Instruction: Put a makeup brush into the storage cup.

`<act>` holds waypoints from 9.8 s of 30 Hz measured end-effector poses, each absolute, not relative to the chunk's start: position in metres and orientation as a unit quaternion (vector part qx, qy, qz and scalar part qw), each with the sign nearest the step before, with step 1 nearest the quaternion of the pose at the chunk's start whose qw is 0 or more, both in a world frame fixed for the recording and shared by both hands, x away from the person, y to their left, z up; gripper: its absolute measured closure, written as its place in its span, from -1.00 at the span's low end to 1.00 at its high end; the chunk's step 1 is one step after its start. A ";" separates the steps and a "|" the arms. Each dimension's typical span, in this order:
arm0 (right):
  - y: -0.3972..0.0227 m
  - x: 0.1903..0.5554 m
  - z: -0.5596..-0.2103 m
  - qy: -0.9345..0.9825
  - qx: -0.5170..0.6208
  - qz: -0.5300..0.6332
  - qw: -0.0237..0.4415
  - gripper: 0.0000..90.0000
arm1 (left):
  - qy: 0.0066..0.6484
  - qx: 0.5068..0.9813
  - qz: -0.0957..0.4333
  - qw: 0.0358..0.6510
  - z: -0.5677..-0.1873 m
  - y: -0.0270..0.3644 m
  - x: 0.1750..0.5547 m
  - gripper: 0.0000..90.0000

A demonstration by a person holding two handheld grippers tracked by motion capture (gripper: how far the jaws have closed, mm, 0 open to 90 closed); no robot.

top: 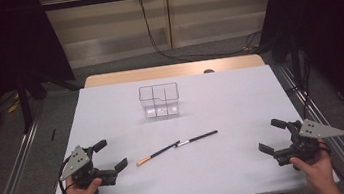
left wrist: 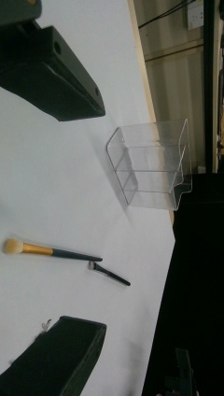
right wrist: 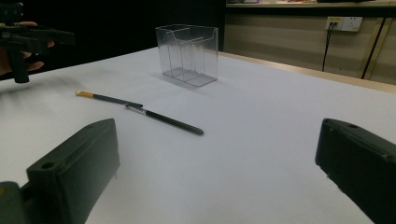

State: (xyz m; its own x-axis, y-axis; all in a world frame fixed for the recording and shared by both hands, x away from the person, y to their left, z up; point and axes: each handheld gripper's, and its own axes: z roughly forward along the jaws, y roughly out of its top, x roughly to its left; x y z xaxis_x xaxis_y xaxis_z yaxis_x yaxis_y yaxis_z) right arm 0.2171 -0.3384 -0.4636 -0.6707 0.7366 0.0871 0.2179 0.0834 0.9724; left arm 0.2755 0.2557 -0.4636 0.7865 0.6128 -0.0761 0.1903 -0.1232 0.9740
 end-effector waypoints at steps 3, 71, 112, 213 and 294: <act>-0.338 0.217 -0.463 0.700 0.339 0.587 0.222 -1.00 | 0.279 0.728 0.173 0.602 -0.463 0.255 0.276 -1.00; -0.334 0.217 -0.467 0.714 0.329 0.582 0.209 -1.00 | 0.311 0.805 0.122 0.490 -0.457 0.178 0.323 -1.00; -0.336 0.219 -0.468 0.716 0.333 0.576 0.209 -1.00 | 0.236 0.951 0.031 0.198 -0.443 0.121 0.352 -0.02; -0.304 0.252 -0.447 0.747 0.308 0.568 0.157 -1.00 | 0.128 0.970 -0.045 0.203 -0.384 0.017 0.342 0.86; -0.214 0.285 -0.419 0.925 0.122 0.357 0.046 0.44 | 0.049 0.971 -0.089 0.216 -0.382 -0.020 0.324 0.86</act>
